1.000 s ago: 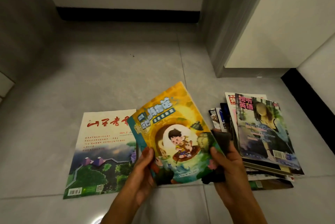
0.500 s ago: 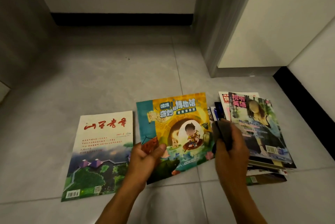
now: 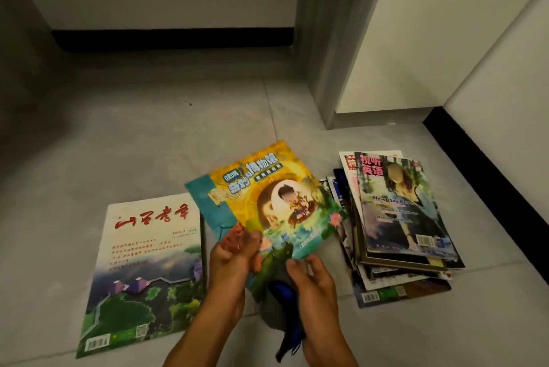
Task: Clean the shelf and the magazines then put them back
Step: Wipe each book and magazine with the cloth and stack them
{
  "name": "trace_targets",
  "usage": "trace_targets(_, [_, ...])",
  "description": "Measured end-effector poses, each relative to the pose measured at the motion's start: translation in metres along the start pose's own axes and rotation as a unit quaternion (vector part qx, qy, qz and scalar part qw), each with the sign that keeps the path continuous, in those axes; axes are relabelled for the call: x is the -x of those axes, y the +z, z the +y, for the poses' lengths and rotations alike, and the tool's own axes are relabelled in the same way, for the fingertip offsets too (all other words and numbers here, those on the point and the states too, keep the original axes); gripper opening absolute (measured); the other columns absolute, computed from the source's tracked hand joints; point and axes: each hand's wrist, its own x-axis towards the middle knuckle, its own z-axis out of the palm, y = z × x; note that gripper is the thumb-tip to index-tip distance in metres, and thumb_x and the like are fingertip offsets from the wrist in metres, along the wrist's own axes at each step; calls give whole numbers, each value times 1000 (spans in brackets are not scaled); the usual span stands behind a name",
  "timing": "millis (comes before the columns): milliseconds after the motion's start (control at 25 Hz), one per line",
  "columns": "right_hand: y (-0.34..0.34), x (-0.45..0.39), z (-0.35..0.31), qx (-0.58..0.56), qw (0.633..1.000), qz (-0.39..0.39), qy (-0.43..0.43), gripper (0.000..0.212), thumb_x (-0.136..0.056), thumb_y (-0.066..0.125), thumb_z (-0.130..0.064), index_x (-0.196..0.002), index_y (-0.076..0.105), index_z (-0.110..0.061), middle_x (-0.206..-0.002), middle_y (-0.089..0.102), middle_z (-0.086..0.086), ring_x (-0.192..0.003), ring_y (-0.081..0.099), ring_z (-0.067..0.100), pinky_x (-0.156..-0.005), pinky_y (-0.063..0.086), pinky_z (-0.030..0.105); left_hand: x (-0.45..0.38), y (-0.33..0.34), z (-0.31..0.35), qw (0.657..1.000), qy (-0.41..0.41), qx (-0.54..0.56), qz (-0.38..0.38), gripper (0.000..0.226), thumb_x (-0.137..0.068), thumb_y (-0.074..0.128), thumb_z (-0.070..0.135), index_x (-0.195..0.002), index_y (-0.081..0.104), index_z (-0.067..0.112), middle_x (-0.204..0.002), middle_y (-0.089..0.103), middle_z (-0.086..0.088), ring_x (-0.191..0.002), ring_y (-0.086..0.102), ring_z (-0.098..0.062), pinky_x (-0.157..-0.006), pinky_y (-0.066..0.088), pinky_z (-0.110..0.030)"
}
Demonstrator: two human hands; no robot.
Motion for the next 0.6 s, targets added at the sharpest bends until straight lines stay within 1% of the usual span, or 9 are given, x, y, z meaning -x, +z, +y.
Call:
trace_targets(40, [-6, -5, -1, -10, 1000, 29, 4, 18, -91, 64, -13, -104, 69, -23, -97, 74, 4, -91, 71, 25, -82, 57, 41, 4, 2, -2, 999, -10, -34, -10, 16, -87, 67, 8, -71, 63, 11, -56, 63, -3, -52, 55, -18, -51, 48, -25])
trace_targets(80, [-14, -10, -2, -27, 999, 44, 5, 20, -91, 62, -9, -104, 70, -22, -98, 74, 6, -91, 70, 28, -83, 57, 44, 9, 6, -2, 998, -22, -57, -28, 11, -87, 68, 12, -76, 65, 12, -62, 69, -2, -57, 62, -19, -52, 51, -24])
trace_targets(120, [-23, -16, -6, -42, 997, 59, -2, 21, -91, 62, -9, -105, 70, -22, -102, 73, 9, -94, 69, 32, -85, 56, 49, 13, 10, -1, 996, -31, -72, -52, 5, -88, 67, 16, -83, 68, 17, -71, 73, -2, -62, 67, -18, -55, 54, -26])
trace_targets(160, [-30, -21, -13, -50, 996, 71, -13, 21, -91, 62, -11, -106, 70, -22, -107, 71, 13, -97, 68, 37, -86, 54, 55, 15, 14, -1, 993, -35, -87, -77, 4, -90, 65, 19, -91, 68, 21, -78, 75, -3, -66, 70, -17, -59, 56, -29])
trace_targets(240, [-48, -31, -25, -68, 991, 102, -44, 20, -91, 60, -11, -108, 68, -17, -110, 67, 22, -99, 64, 44, -85, 51, 64, 17, 19, -3, 987, -36, -104, -121, 13, -94, 60, 21, -103, 66, 27, -81, 75, -5, -68, 70, -20, -65, 55, -34])
trace_targets(280, [-57, -38, -33, -91, 987, 122, -59, 18, -92, 59, -9, -107, 67, -13, -109, 66, 24, -96, 64, 45, -85, 51, 63, 17, 18, -4, 984, -41, -107, -136, 17, -95, 57, 19, -107, 66, 27, -81, 75, -7, -69, 70, -23, -66, 54, -36])
trace_targets(360, [-76, -50, -51, -124, 974, 175, -73, 14, -93, 56, -9, -104, 65, -10, -107, 66, 22, -90, 66, 39, -81, 55, 54, 14, 14, -6, 981, -57, -114, -147, 19, -97, 54, 15, -110, 66, 22, -82, 75, -9, -70, 69, -27, -66, 53, -35])
trace_targets(520, [-109, -82, -68, -117, 956, 262, -60, 13, -96, 55, -14, -106, 64, -15, -116, 65, 14, -103, 63, 34, -89, 52, 52, 6, -7, -18, 981, -79, -144, -101, 20, -98, 51, 10, -104, 68, 18, -81, 75, -8, -73, 70, -30, -65, 54, -35])
trace_targets(600, [-120, -88, -61, -141, 941, 305, -31, 14, -95, 57, -19, -107, 65, -19, -120, 63, 9, -106, 60, 30, -89, 51, 45, 2, -15, -25, 982, -87, -147, -85, 21, -98, 51, 7, -103, 69, 16, -80, 75, -9, -71, 69, -29, -65, 53, -35])
